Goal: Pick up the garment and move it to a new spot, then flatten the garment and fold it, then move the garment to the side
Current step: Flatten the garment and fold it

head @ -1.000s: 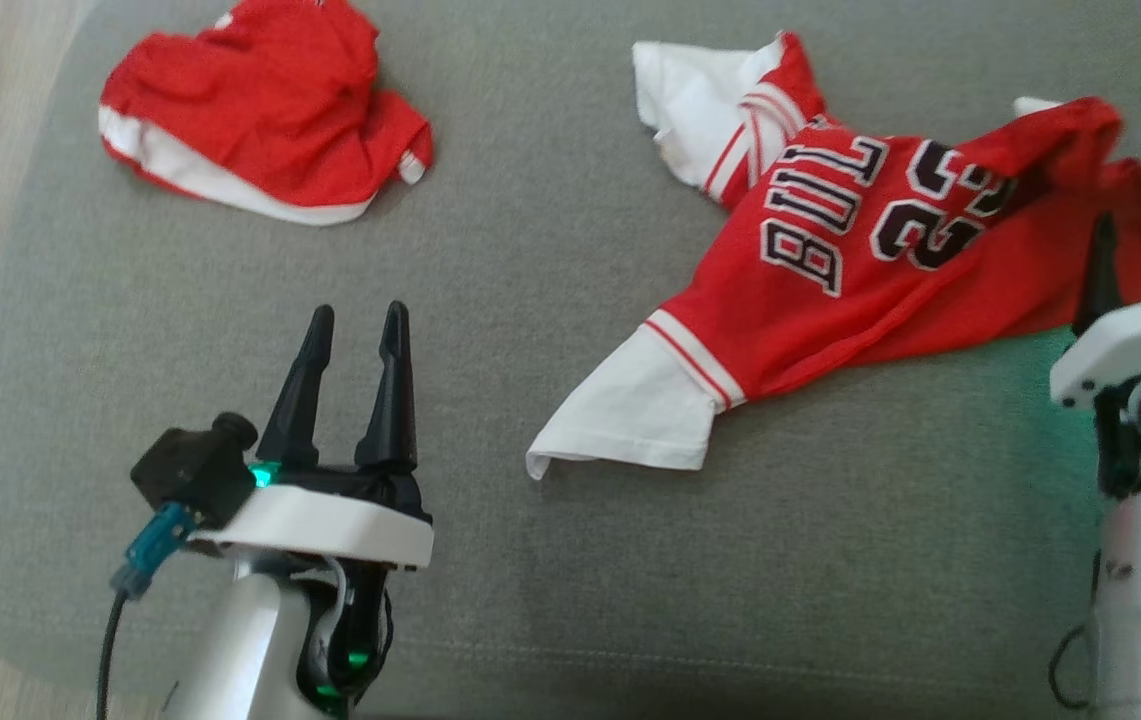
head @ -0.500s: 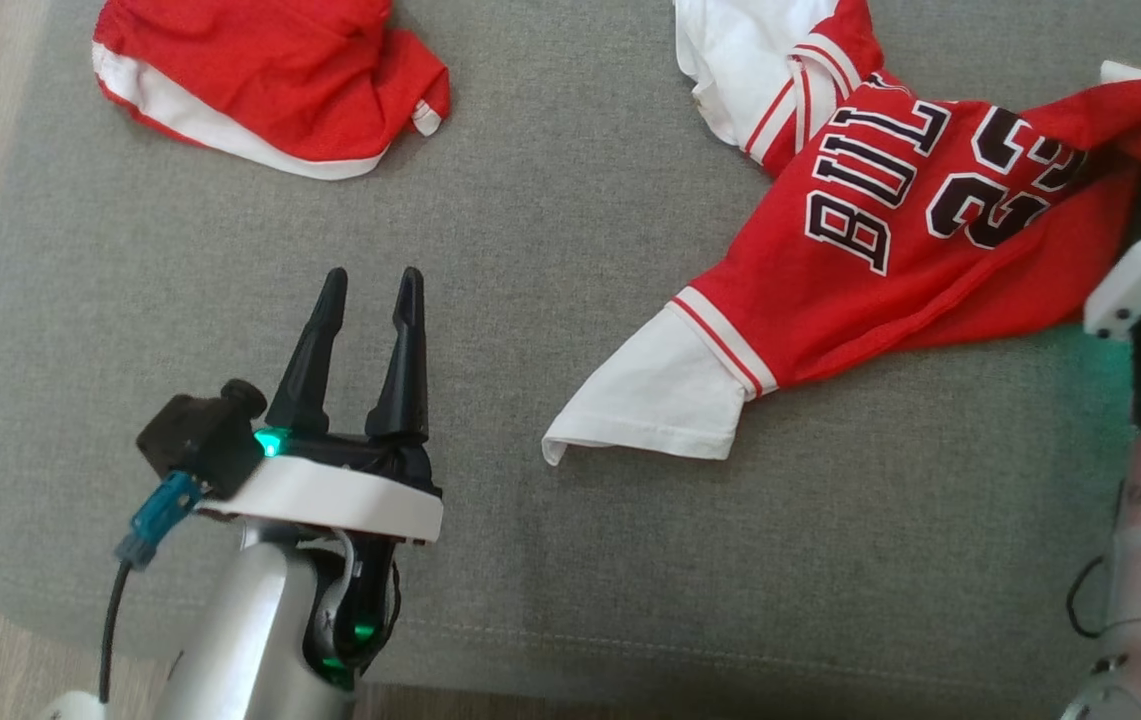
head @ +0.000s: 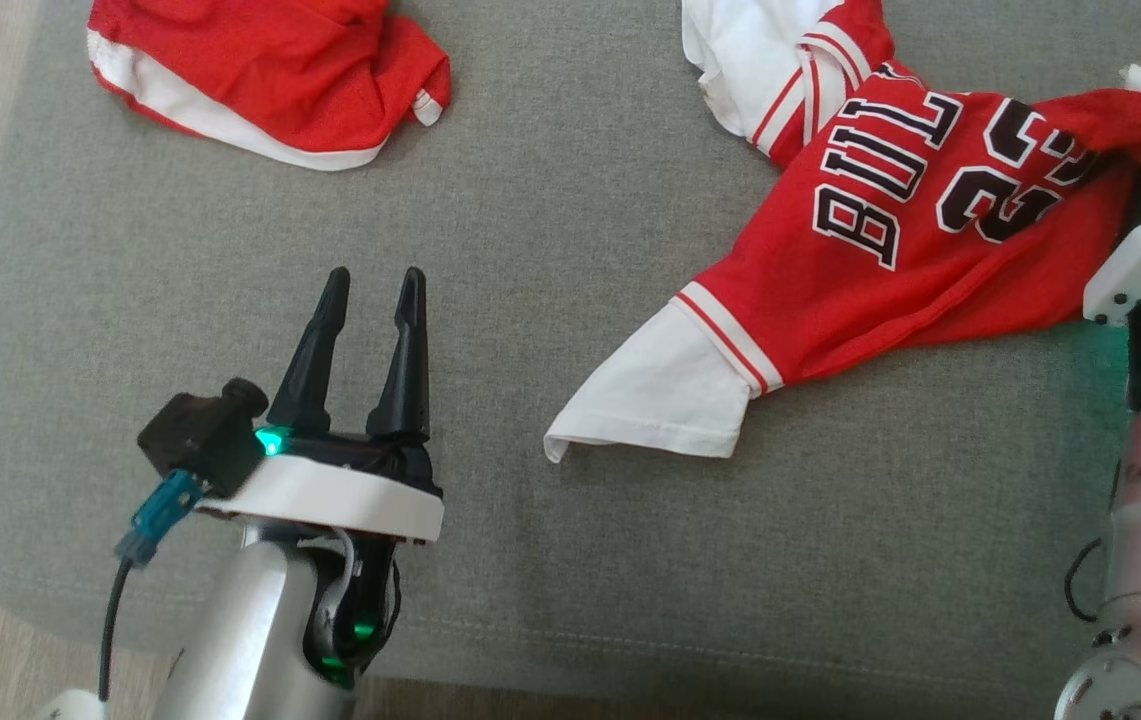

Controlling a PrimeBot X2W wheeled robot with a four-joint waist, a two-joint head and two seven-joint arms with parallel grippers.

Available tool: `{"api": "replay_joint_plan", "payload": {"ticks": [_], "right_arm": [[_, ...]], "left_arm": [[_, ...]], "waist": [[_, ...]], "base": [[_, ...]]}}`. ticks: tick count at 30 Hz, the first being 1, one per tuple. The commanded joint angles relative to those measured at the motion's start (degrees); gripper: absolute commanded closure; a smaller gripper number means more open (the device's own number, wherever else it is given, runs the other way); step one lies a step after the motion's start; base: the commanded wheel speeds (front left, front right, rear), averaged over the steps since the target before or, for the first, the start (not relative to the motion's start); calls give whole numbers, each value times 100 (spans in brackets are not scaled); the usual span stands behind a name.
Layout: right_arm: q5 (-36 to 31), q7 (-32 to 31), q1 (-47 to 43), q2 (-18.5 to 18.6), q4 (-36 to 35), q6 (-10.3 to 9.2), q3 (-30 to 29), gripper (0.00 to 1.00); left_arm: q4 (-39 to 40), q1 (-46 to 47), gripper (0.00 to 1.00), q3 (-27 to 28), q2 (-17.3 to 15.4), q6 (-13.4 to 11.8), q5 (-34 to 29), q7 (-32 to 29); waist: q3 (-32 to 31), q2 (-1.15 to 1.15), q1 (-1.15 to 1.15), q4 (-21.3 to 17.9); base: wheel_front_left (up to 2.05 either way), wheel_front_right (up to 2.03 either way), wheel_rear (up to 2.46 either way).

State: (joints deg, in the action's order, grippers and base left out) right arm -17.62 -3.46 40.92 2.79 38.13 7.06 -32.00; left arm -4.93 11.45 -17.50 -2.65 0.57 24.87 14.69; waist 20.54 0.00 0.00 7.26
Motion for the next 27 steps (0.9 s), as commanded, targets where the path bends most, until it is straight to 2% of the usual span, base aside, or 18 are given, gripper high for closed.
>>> {"api": "replay_joint_plan", "payload": {"ticks": [1, 3, 4, 5, 6, 18, 27], "right_arm": [[-65, 47, 218, 9, -120, 43, 89, 0], [-105, 39, 251, 9, -50, 43, 52, 0], [-115, 36, 270, 9, -13, 43, 38, 4], [-128, 46, 285, 9, 13, 43, 22, 39], [-142, 61, 298, 9, 39, 43, 6, 100], [-150, 394, 157, 9, 290, 43, 90, 100], [610, 301, -664, 9, 26, 43, 677, 100]], "left_arm": [[183, 172, 0, 191, -22, 23, -8, 30], [189, 172, 0, 188, -22, 28, -16, 30], [192, 172, 0, 186, -22, 30, -20, 30], [192, 172, 0, 182, -22, 32, -25, 30], [190, 171, 0, 178, -22, 33, -29, 30], [120, 113, 0, 178, -22, 2, -43, 30], [87, -111, 0, 199, -22, -113, -3, 31]], "waist": [[16, 0, 0, 4], [35, 0, 0, 9], [47, 0, 0, 10], [56, 0, 0, 13], [61, 0, 0, 16], [-187, 0, 0, -63], [-862, 0, 0, -362]], "base": [[0, 0, 0], [0, 0, 0], [0, 0, 0], [0, 0, 0], [0, 0, 0], [0, 0, 0], [0, 0, 0]]}}
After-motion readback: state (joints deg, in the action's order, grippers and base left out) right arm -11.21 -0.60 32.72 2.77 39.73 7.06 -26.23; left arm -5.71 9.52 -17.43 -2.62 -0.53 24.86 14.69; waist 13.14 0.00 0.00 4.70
